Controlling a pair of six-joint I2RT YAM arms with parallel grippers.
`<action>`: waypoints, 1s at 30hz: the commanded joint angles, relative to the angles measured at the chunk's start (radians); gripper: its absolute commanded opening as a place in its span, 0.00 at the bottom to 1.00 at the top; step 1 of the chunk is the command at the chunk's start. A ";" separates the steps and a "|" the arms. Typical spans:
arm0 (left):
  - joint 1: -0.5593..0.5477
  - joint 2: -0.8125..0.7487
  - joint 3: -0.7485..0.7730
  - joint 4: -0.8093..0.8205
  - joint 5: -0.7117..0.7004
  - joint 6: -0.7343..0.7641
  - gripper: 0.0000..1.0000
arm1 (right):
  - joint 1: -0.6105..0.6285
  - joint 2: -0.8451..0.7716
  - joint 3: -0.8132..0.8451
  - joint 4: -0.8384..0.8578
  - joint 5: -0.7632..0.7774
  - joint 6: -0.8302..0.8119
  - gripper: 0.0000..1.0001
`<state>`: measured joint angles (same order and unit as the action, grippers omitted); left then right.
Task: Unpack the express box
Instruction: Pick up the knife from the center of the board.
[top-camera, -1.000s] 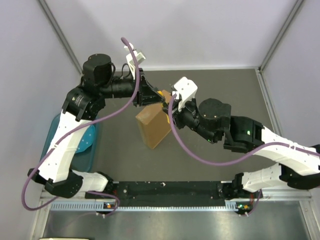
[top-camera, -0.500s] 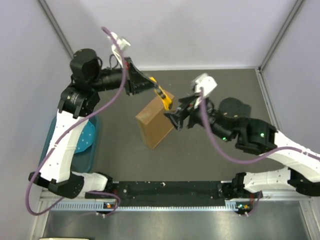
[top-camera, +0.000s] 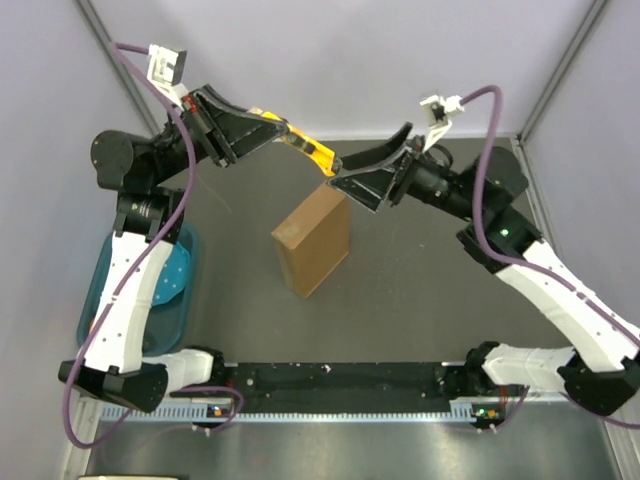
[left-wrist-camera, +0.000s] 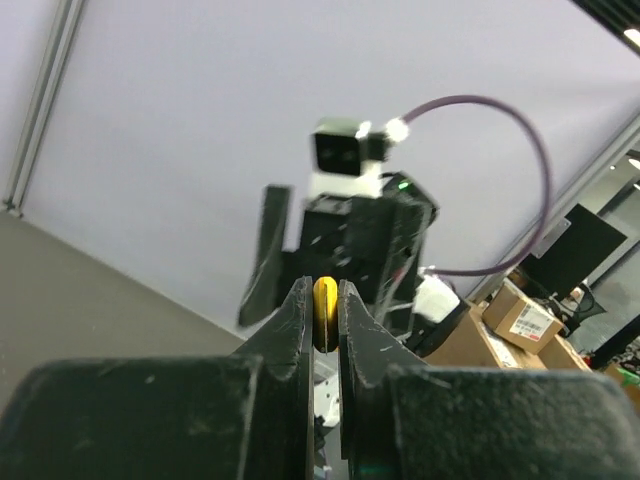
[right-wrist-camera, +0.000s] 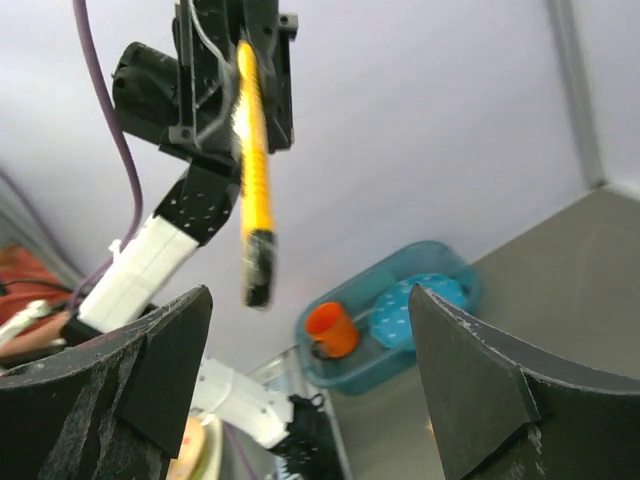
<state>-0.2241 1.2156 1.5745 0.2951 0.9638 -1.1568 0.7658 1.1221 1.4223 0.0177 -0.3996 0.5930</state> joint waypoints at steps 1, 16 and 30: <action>-0.003 -0.008 0.021 0.193 -0.071 -0.081 0.00 | -0.030 0.021 -0.037 0.348 -0.223 0.208 0.80; -0.018 -0.021 -0.071 0.045 -0.303 0.088 0.00 | -0.031 0.235 -0.027 0.671 -0.051 0.358 0.70; -0.020 -0.079 -0.154 0.069 -0.277 0.052 0.00 | -0.031 0.337 0.033 0.829 -0.039 0.450 0.63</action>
<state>-0.2394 1.1690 1.4357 0.3149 0.6872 -1.1007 0.7418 1.4494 1.3926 0.7025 -0.4496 0.9936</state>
